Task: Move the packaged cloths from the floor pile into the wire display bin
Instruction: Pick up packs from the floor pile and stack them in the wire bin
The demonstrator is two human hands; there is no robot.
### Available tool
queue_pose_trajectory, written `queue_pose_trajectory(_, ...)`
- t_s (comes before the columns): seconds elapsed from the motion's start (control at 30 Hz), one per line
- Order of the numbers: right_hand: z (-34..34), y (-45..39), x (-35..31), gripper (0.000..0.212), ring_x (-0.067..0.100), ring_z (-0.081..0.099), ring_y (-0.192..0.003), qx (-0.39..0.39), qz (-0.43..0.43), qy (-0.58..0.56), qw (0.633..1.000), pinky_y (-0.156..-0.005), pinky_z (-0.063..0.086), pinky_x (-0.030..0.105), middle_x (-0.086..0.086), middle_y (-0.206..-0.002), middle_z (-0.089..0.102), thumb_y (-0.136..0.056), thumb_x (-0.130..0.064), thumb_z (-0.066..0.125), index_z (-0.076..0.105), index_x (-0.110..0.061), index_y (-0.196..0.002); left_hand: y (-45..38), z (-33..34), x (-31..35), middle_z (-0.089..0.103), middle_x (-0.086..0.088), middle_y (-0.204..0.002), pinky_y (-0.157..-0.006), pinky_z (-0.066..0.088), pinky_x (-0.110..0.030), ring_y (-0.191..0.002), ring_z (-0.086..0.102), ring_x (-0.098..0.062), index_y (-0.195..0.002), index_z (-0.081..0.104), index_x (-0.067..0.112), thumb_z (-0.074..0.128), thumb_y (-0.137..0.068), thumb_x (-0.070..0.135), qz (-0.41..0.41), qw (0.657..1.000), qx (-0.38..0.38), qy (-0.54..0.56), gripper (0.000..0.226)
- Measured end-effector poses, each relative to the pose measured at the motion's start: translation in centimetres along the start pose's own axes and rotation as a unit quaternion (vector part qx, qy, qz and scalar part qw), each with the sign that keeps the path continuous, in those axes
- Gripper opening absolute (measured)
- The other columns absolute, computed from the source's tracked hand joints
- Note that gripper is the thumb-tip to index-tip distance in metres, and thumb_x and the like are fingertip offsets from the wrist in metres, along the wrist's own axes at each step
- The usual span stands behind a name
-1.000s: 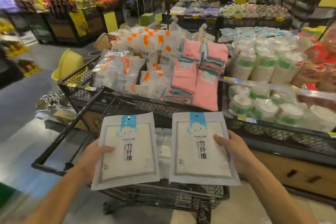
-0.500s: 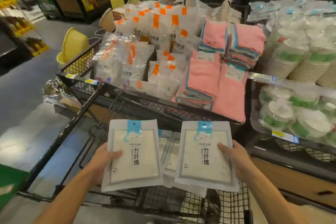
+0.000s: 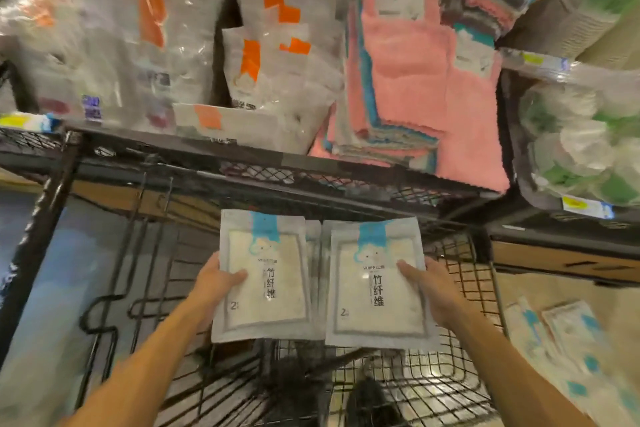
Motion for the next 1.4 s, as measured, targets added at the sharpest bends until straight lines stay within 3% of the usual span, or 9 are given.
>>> queue_pose_trajectory(0.17,1.5,-4.3,2.1,0.035,0.035,0.076,-0.093,0.043,0.020,0.007,0.999,-0.078,0.063,0.053,0.016,-0.115,0.074,-0.095,-0.008,0.069,0.058,-0.008,-0.128,-4.1,0.9,-1.6,0.070,-0.011,-0.118,-0.086,0.059,-0.049,-0.105,0.069,-0.030,-0.126,0.055,0.012,0.069,-0.092,-0.001,-0.005,0.997,0.015,-0.074,0.039)
queue_pose_trajectory(0.3,1.3,-5.9,2.8,0.045,0.028,0.072,-0.097,0.123,-0.019,0.127,0.984,-0.079,0.063,0.044,0.011,-0.120,0.070,-0.094,-0.017,0.074,0.057,-0.007,-0.134,-4.8,2.0,-1.8,0.065,-0.002,-0.110,-0.073,0.058,-0.039,-0.101,0.066,-0.026,-0.117,0.050,0.020,0.076,-0.090,0.012,0.030,0.985,0.059,-0.157,0.038)
queue_pose_trajectory(0.37,1.1,-6.2,2.7,0.040,0.028,0.069,-0.095,0.160,-0.044,0.213,0.963,-0.082,0.060,0.044,0.007,-0.109,0.068,-0.094,-0.025,0.075,0.060,-0.007,-0.125,-4.4,2.4,-1.0,0.058,-0.001,-0.112,-0.071,0.055,-0.039,-0.099,0.063,-0.024,-0.120,0.048,0.019,0.078,-0.088,0.019,0.066,0.968,0.113,-0.213,0.044)
queue_pose_trajectory(0.5,0.9,-6.4,2.3,0.056,0.031,0.064,-0.101,0.225,-0.066,0.395,0.888,-0.086,0.059,0.049,0.010,-0.110,0.063,-0.086,-0.046,0.079,0.055,-0.008,-0.120,-3.2,3.5,0.6,0.046,-0.008,-0.119,-0.078,0.051,-0.044,-0.103,0.052,-0.028,-0.127,0.047,0.012,0.075,-0.088,0.021,0.146,0.899,0.189,-0.367,0.048)
queue_pose_trajectory(0.63,1.0,-5.2,0.1,0.073,0.033,0.051,-0.123,0.277,-0.093,0.460,0.839,-0.104,0.046,0.050,0.015,-0.130,0.054,-0.081,-0.047,0.083,0.046,-0.005,-0.129,-2.3,5.0,2.3,0.052,-0.014,-0.120,-0.084,0.052,-0.048,-0.108,0.054,-0.036,-0.133,0.050,0.008,0.080,-0.083,0.020,0.208,0.812,0.177,-0.516,0.060)
queue_pose_trajectory(0.8,1.3,-2.4,-3.2,0.074,0.033,0.048,-0.130,0.235,-0.161,0.515,0.808,-0.107,0.042,0.052,0.011,-0.138,0.052,-0.087,-0.059,0.070,0.046,-0.014,-0.140,1.7,6.4,5.4,0.051,-0.015,-0.141,-0.103,0.042,-0.052,-0.130,0.048,-0.035,-0.141,0.049,0.011,0.068,-0.092,0.035,0.253,0.787,0.179,-0.533,0.058)
queue_pose_trajectory(0.97,-0.5,3.2,-6.8,0.065,0.027,0.043,-0.139,0.197,-0.231,0.526,0.794,-0.118,0.031,0.058,0.000,-0.146,0.051,-0.090,-0.062,0.061,0.049,-0.024,-0.141,7.8,7.1,9.1,0.027,-0.015,-0.165,-0.120,0.025,-0.053,-0.152,0.024,-0.031,-0.155,0.039,0.018,0.056,-0.098,0.047,0.283,0.770,0.201,-0.536,0.066)
queue_pose_trajectory(1.17,-5.2,10.9,-11.1,0.068,0.026,0.037,-0.146,0.189,-0.283,0.511,0.790,-0.122,0.022,0.062,-0.002,-0.156,0.044,-0.092,-0.064,0.059,0.045,-0.028,-0.148,16.7,8.2,14.5,0.015,-0.010,-0.170,-0.125,0.021,-0.050,-0.157,0.015,-0.027,-0.161,0.027,0.024,0.046,-0.101,0.054,0.324,0.739,0.237,-0.541,0.069)
queue_pose_trajectory(1.4,-13.2,20.3,-14.3,0.072,0.025,0.040,-0.145,0.274,-0.312,0.451,0.790,-0.120,0.026,0.059,-0.004,-0.155,0.047,-0.090,-0.069,0.055,0.044,-0.031,-0.150,26.1,13.0,22.7,0.029,-0.009,-0.165,-0.121,0.029,-0.051,-0.150,0.031,-0.030,-0.158,0.034,0.026,0.051,-0.098,0.055,0.430,0.707,0.237,-0.509,0.069)
Point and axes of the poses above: each hand's wrist, its own y-axis away from the middle knuckle, its own z-axis out of the palm, x = y × z, the point moved 9 cm from there along -y, towards the middle knuckle
